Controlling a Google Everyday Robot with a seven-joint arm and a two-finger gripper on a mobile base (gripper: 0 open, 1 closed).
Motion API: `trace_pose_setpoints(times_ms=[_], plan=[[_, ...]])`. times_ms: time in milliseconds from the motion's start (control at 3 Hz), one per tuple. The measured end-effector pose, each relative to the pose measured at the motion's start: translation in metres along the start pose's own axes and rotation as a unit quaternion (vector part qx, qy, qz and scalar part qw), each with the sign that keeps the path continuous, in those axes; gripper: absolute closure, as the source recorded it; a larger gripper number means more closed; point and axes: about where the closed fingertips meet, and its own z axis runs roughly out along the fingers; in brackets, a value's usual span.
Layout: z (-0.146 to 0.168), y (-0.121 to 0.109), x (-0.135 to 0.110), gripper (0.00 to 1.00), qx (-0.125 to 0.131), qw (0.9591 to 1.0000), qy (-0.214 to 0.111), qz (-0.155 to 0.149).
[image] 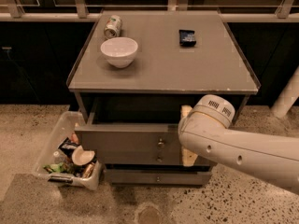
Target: Open top drawer
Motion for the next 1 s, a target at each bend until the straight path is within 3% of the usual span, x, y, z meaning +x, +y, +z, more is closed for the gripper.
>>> trace_pose_setpoints(times_ms=[333,667,1000], plan=[[0.0468,0.0098,0.0202,0.0,-0.015,0.9992,0.033,0.016],[0.048,0.0104,0.0205,0.0,-0.016,0.9992,0.033,0.016],[0.048,0.0104,0.0205,0.19,-0.016,0.9992,0.033,0.016]])
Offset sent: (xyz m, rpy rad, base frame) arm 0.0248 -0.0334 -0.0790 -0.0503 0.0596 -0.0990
